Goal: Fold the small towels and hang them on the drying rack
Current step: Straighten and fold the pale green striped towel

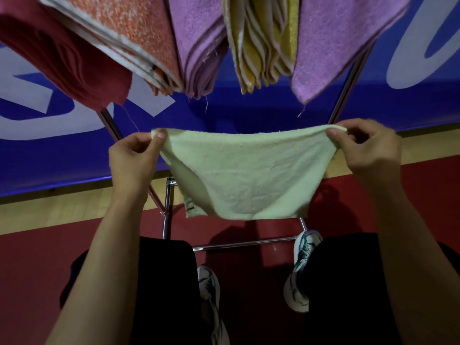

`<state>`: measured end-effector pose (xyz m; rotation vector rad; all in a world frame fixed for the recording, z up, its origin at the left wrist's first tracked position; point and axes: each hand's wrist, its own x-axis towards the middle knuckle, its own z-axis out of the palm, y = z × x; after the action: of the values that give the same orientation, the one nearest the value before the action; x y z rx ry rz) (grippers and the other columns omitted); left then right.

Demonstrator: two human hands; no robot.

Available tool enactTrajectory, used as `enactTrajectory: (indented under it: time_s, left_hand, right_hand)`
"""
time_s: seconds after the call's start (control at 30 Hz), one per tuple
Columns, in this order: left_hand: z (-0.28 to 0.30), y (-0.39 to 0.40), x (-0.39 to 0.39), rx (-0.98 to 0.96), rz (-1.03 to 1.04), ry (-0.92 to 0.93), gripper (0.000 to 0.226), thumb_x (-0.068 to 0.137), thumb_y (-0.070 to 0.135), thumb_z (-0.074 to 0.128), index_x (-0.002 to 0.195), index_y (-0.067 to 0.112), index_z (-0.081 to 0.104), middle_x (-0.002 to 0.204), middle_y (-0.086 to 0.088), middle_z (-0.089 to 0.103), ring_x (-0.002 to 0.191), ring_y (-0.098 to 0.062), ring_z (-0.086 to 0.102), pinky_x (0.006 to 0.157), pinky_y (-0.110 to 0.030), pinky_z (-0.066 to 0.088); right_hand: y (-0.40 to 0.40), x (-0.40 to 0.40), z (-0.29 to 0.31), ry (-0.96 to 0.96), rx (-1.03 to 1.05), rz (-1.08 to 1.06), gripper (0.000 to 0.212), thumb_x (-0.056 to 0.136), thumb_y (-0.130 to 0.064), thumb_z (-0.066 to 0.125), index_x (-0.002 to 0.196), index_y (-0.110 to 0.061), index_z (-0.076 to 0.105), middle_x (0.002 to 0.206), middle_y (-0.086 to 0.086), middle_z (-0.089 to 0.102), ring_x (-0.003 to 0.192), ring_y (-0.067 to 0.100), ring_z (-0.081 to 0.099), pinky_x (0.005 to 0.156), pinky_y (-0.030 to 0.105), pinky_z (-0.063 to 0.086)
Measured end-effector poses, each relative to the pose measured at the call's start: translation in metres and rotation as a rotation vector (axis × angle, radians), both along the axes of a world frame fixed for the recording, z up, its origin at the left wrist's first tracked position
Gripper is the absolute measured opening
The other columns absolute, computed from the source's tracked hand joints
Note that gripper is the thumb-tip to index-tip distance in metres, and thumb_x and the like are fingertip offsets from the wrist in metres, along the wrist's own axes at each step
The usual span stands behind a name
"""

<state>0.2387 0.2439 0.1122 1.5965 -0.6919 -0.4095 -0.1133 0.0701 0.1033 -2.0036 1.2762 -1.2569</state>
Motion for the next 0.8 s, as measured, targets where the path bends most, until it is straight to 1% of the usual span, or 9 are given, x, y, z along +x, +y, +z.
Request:
enactTrajectory:
  time_s: [0.07, 0.13, 0.23, 0.3, 0.4, 0.47, 0.53, 0.63, 0.8]
  left_hand:
    - [0.0, 0.0, 0.0, -0.001, 0.006, 0.045, 0.017, 0.094, 0.035, 0.076, 0.091, 0.018, 0.076, 0.093, -0.001, 0.078, 0.095, -0.016, 0.076, 0.094, -0.036, 0.061]
    - [0.0, -0.001, 0.0, -0.016, 0.02, 0.133, 0.023, 0.093, 0.037, 0.076, 0.095, 0.014, 0.076, 0.091, 0.0, 0.077, 0.091, -0.014, 0.076, 0.088, -0.032, 0.062]
    - [0.0, -0.001, 0.001, -0.052, 0.013, 0.249, 0.03, 0.094, 0.035, 0.076, 0.106, 0.007, 0.074, 0.09, 0.001, 0.076, 0.091, -0.014, 0.076, 0.086, -0.029, 0.062]
    - [0.001, -0.001, 0.002, -0.064, 0.011, 0.284, 0.026, 0.094, 0.03, 0.076, 0.107, 0.008, 0.073, 0.092, 0.002, 0.076, 0.093, -0.012, 0.076, 0.087, -0.029, 0.062]
    - [0.002, -0.001, 0.002, -0.09, 0.011, 0.321, 0.018, 0.094, 0.023, 0.075, 0.108, 0.011, 0.073, 0.102, -0.001, 0.077, 0.103, -0.016, 0.076, 0.089, -0.03, 0.061]
    - [0.002, -0.001, 0.002, -0.105, 0.016, 0.326, 0.025, 0.095, 0.02, 0.075, 0.115, 0.006, 0.072, 0.104, -0.002, 0.077, 0.104, -0.016, 0.076, 0.089, -0.029, 0.061]
    - [0.003, -0.001, 0.001, -0.115, 0.029, 0.312, 0.029, 0.095, 0.019, 0.075, 0.119, 0.004, 0.071, 0.097, 0.003, 0.078, 0.101, -0.015, 0.076, 0.088, -0.028, 0.062]
    - [0.002, 0.0, 0.0, -0.115, 0.058, 0.221, 0.019, 0.094, 0.021, 0.076, 0.108, 0.01, 0.071, 0.083, 0.007, 0.076, 0.095, -0.012, 0.077, 0.088, -0.029, 0.062]
    - [-0.002, -0.001, -0.005, -0.101, 0.099, -0.026, 0.013, 0.101, 0.029, 0.067, 0.097, 0.021, 0.058, 0.067, 0.015, 0.064, 0.076, -0.002, 0.066, 0.083, -0.028, 0.061]
  right_hand:
    - [-0.003, -0.001, -0.002, 0.0, -0.012, -0.003, 0.019, 0.093, -0.038, 0.073, 0.099, -0.02, 0.074, 0.096, 0.006, 0.067, 0.082, 0.013, 0.063, 0.076, 0.022, 0.053]
    - [-0.005, -0.001, -0.004, -0.041, 0.03, 0.039, 0.021, 0.095, -0.037, 0.071, 0.098, -0.016, 0.071, 0.089, 0.005, 0.069, 0.078, 0.014, 0.064, 0.071, 0.029, 0.053]
    - [-0.008, 0.001, -0.009, -0.056, 0.079, 0.088, 0.019, 0.098, -0.028, 0.068, 0.096, -0.012, 0.061, 0.066, -0.015, 0.057, 0.059, -0.001, 0.051, 0.054, 0.016, 0.041]
    - [-0.008, 0.003, -0.012, 0.005, 0.068, 0.089, 0.018, 0.099, -0.027, 0.067, 0.094, -0.013, 0.057, 0.065, -0.009, 0.056, 0.055, 0.001, 0.048, 0.051, 0.015, 0.037]
    - [-0.008, 0.005, -0.014, 0.044, 0.043, 0.101, 0.014, 0.097, -0.026, 0.068, 0.094, -0.015, 0.059, 0.075, 0.01, 0.063, 0.063, 0.016, 0.055, 0.058, 0.028, 0.043]
    - [-0.008, 0.005, -0.013, 0.061, 0.051, 0.118, 0.004, 0.098, -0.025, 0.067, 0.097, -0.021, 0.065, 0.079, 0.003, 0.067, 0.071, 0.016, 0.061, 0.065, 0.032, 0.048]
    - [-0.008, 0.005, -0.013, 0.099, 0.05, 0.139, 0.007, 0.1, -0.026, 0.063, 0.1, -0.027, 0.07, 0.079, -0.006, 0.069, 0.073, 0.011, 0.063, 0.066, 0.027, 0.048]
    - [-0.006, 0.006, -0.012, 0.153, 0.026, 0.137, 0.013, 0.103, -0.023, 0.058, 0.094, -0.027, 0.066, 0.072, -0.005, 0.064, 0.068, 0.005, 0.059, 0.059, 0.013, 0.04]
    - [0.002, 0.011, -0.007, 0.123, -0.002, 0.15, 0.021, 0.107, -0.025, 0.049, 0.093, -0.015, 0.06, 0.073, 0.007, 0.057, 0.068, 0.017, 0.052, 0.061, 0.025, 0.037]
